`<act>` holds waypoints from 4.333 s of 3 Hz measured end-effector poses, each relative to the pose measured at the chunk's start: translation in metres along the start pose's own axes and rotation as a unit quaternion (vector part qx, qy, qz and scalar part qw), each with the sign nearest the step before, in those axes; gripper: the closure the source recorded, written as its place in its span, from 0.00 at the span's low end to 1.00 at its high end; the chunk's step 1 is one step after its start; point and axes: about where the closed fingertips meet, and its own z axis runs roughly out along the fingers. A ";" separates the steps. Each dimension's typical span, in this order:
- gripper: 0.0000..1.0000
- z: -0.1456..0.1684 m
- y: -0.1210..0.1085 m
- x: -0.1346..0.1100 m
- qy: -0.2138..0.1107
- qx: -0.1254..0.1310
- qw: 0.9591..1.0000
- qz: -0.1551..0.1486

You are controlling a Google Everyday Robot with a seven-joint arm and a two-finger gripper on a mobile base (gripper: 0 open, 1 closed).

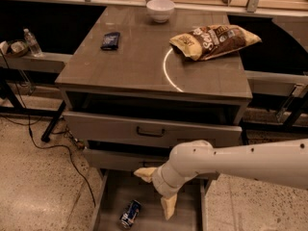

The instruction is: Pick pepsi can from bottom drawer and place on counter

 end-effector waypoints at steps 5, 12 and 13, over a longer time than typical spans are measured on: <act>0.00 0.161 0.016 0.047 0.011 0.054 0.991 -0.121; 0.00 0.337 -0.018 0.048 0.068 0.129 0.981 -0.132; 0.00 0.335 -0.017 0.049 0.067 0.131 0.981 -0.129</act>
Offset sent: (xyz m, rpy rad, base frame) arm 0.0082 0.0361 -0.1853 0.0666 -0.2842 0.1923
